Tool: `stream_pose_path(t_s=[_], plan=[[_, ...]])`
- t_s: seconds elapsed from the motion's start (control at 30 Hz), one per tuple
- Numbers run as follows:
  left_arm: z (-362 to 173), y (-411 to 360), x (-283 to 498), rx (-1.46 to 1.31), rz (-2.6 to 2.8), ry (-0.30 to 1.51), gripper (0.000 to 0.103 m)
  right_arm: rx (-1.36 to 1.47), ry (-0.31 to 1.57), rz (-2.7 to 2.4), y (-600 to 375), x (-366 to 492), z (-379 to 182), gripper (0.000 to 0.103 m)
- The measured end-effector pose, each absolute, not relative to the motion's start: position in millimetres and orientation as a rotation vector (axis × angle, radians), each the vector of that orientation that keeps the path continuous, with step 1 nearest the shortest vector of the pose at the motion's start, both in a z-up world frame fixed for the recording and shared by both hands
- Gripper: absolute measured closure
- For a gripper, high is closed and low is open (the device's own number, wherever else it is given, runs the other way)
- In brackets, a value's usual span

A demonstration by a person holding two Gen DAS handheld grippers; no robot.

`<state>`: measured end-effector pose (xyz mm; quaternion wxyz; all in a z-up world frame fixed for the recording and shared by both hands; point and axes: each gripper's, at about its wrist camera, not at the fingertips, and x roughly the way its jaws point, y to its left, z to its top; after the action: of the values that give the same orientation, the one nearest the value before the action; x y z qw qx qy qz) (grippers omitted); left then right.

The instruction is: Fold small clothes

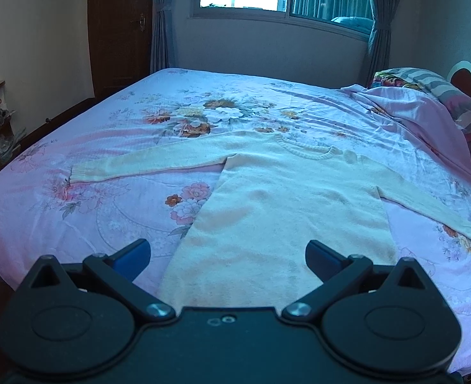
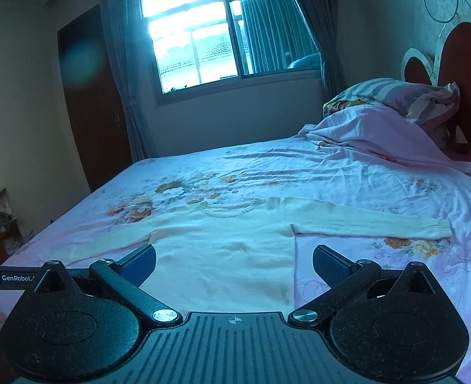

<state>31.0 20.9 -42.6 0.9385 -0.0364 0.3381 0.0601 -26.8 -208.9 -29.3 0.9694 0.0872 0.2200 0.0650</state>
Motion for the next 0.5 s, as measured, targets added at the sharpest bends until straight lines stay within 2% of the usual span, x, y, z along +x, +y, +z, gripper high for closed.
stream_pose_path(t_s=[0.5], plan=[[-61, 41, 71, -0.086, 0.144, 0.733, 0.002, 0.156, 0.480, 0.119, -198, 13, -43, 0.000]])
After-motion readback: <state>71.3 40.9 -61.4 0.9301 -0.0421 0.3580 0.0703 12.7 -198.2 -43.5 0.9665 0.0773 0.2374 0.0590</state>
